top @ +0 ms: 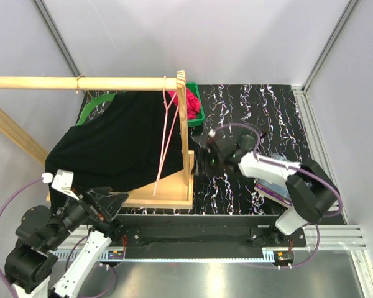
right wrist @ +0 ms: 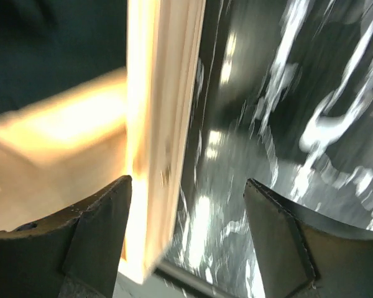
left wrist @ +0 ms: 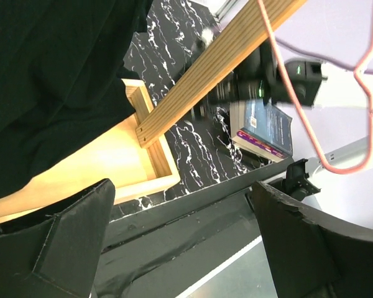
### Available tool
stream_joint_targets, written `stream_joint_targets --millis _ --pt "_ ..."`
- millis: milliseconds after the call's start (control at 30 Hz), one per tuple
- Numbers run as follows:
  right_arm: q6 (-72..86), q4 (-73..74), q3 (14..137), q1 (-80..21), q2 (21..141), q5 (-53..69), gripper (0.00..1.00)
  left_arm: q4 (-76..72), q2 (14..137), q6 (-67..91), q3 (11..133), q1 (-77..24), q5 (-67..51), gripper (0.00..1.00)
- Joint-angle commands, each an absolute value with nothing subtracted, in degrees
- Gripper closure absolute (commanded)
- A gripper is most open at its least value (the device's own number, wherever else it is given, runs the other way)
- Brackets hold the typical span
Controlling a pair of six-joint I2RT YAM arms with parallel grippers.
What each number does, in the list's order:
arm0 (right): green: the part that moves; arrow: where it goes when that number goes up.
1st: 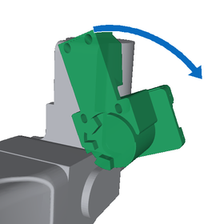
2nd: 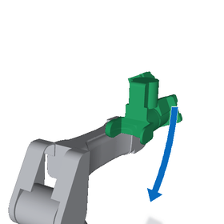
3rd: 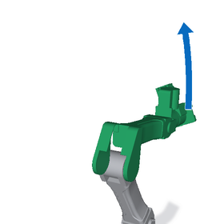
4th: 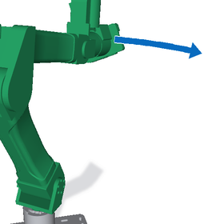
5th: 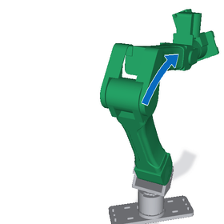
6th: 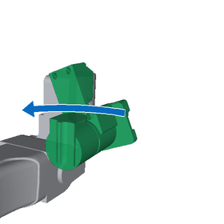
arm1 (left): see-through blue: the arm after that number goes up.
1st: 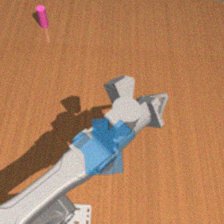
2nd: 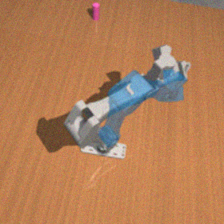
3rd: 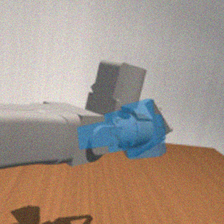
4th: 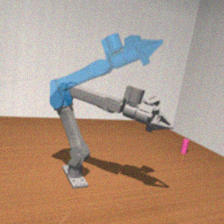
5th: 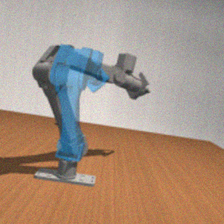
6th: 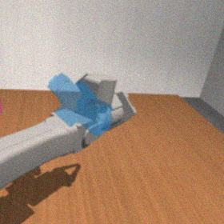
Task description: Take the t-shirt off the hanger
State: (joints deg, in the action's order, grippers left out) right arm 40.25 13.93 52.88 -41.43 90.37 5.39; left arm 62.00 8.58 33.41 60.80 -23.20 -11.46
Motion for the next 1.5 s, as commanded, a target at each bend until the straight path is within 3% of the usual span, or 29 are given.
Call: stream_joint_targets --millis 0,200,433,533,767,1100,1300,1467 --pt "43.8 9.3 46.0 -46.0 82.5 4.0 0.21 65.5 13.6 28.9 68.0 -23.2 -7.3 0.04" --pt "44.0 9.4 39.9 -49.4 73.2 5.1 0.2 71.3 26.8 19.6 82.8 -23.2 1.7 0.03" --pt "42.6 13.7 37.7 -49.5 62.8 5.9 0.19 71.5 37.7 20.3 99.1 -24.4 11.3 0.03" --pt "42.1 15.3 37.4 -49.4 59.5 6.1 0.19 69.0 39.6 19.3 102.0 -24.4 15.4 0.03" --pt "42.0 17.7 35.9 -49.4 53.2 6.9 0.19 66.5 42.8 6.8 99.1 -24.4 41.1 0.03" --pt "41.7 21.4 34.9 -49.4 48.6 8.3 0.18 55.2 39.5 -6.1 86.8 -24.4 35.3 0.01" --pt "40.1 23.9 36.7 -49.4 47.4 7.6 0.18 55.3 39.8 -4.9 83.9 -24.3 33.8 0.01" --pt "38.9 24.5 38.0 -49.5 47.5 7.5 0.18 56.6 39.3 2.2 83.2 -24.4 25.0 0.03"
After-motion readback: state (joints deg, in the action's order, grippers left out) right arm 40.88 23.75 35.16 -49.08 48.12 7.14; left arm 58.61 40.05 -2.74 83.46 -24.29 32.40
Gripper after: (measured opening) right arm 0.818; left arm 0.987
